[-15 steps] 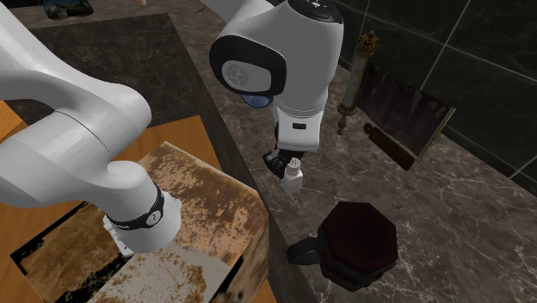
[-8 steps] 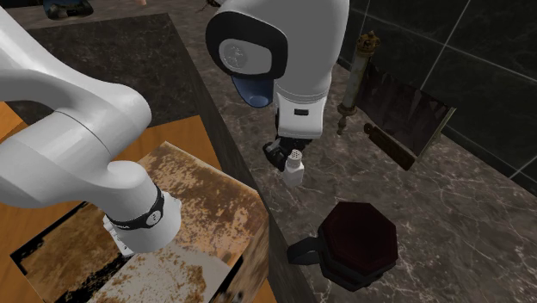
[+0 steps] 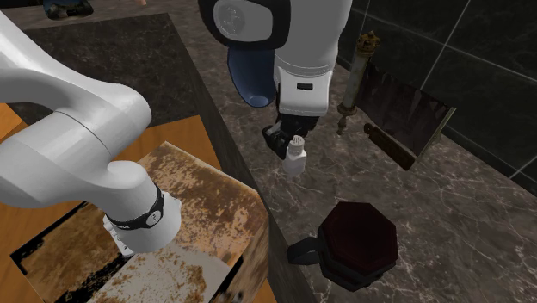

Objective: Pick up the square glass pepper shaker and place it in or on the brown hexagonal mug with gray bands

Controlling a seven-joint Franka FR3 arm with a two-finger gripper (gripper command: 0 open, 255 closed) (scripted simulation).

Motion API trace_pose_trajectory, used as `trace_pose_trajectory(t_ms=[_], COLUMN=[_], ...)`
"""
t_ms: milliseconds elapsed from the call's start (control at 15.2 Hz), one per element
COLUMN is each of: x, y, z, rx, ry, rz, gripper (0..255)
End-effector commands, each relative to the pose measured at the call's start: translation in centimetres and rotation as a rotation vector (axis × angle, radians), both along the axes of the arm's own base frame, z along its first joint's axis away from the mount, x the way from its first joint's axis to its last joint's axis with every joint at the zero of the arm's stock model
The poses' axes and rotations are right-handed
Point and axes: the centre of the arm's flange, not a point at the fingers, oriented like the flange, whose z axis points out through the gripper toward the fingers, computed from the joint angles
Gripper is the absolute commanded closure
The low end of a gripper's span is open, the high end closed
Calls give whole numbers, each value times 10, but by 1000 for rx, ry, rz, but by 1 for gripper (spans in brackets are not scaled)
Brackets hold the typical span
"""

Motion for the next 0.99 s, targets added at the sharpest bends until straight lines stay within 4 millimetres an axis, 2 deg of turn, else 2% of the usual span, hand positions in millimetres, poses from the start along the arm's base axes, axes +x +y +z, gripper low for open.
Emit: trace_pose_trajectory(t_ms=[0,924], x=[-1,-1], y=[0,0], z=[10,84], rx=[0,0], ry=[0,0], rz=[0,0], gripper=[255,255])
